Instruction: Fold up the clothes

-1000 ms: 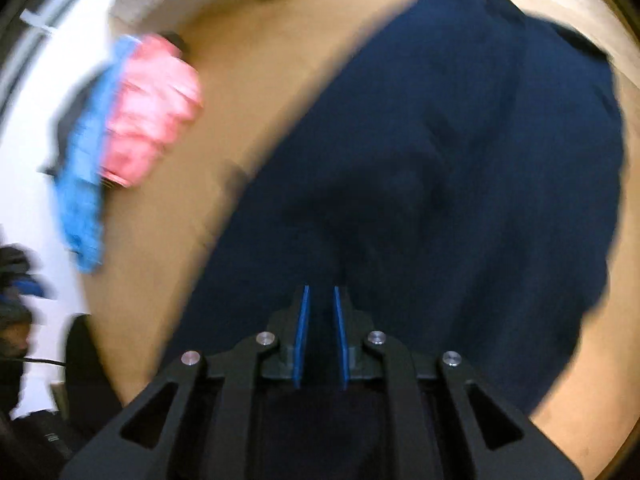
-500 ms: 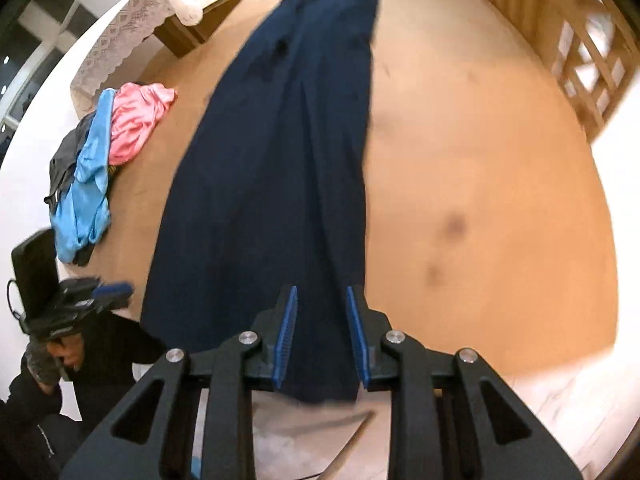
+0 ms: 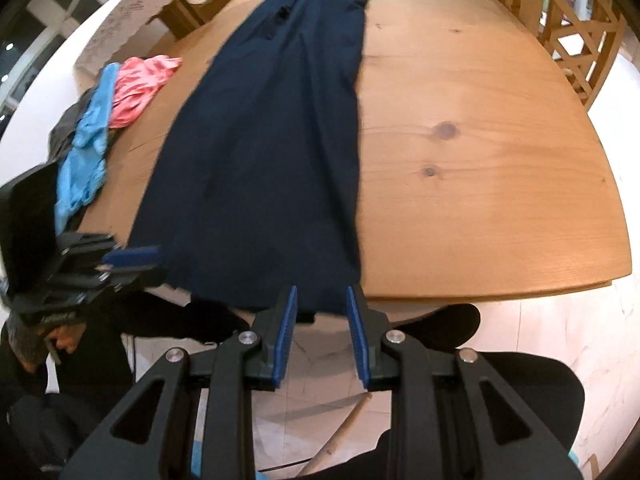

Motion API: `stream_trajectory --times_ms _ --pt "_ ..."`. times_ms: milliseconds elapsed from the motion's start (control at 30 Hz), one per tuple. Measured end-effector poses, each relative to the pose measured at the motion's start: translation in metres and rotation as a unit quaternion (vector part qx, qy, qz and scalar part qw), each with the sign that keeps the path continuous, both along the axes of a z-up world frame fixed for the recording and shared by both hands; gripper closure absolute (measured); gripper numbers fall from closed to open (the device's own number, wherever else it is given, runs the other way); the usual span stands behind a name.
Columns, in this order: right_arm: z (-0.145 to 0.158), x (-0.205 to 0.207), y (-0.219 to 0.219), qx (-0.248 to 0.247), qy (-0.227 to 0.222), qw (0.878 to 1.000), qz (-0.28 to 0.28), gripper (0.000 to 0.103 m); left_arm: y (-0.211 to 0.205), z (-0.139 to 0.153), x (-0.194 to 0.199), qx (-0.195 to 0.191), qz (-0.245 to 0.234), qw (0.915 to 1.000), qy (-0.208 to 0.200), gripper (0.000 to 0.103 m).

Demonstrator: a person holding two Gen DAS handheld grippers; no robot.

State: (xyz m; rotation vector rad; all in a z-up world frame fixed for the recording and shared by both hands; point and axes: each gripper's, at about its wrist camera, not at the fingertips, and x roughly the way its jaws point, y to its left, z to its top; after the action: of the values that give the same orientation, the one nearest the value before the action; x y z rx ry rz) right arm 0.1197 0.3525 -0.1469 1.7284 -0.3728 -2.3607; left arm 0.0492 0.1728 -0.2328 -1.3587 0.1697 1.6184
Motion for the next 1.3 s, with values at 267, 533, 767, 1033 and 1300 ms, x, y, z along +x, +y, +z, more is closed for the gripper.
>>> stream_trajectory --times_ms 267,533,767,1033,1300 --pt "-0.014 0.013 -0.031 0.062 -0.011 0.996 0.058 0.077 -0.007 0.002 -0.005 -0.001 0.006 0.9999 -0.009 0.084" --pt "-0.026 -0.004 -0.036 0.05 -0.008 0.997 0.059 0.077 -0.01 -0.003 -0.012 0.009 0.007 0.9992 -0.039 0.077" --pt "-0.026 -0.009 -0.038 0.044 0.01 0.997 0.058 0.078 0.005 -0.01 -0.014 -0.003 0.005 0.999 -0.044 0.07" --pt "-0.023 -0.006 -0.032 0.014 0.016 0.999 0.033 0.096 0.012 -0.015 -0.012 -0.024 -0.002 0.9994 -0.026 0.095" --pt "-0.014 0.011 -0.012 -0.013 0.023 1.0 -0.009 0.098 -0.002 0.006 -0.021 0.029 0.019 0.9989 -0.03 0.094"
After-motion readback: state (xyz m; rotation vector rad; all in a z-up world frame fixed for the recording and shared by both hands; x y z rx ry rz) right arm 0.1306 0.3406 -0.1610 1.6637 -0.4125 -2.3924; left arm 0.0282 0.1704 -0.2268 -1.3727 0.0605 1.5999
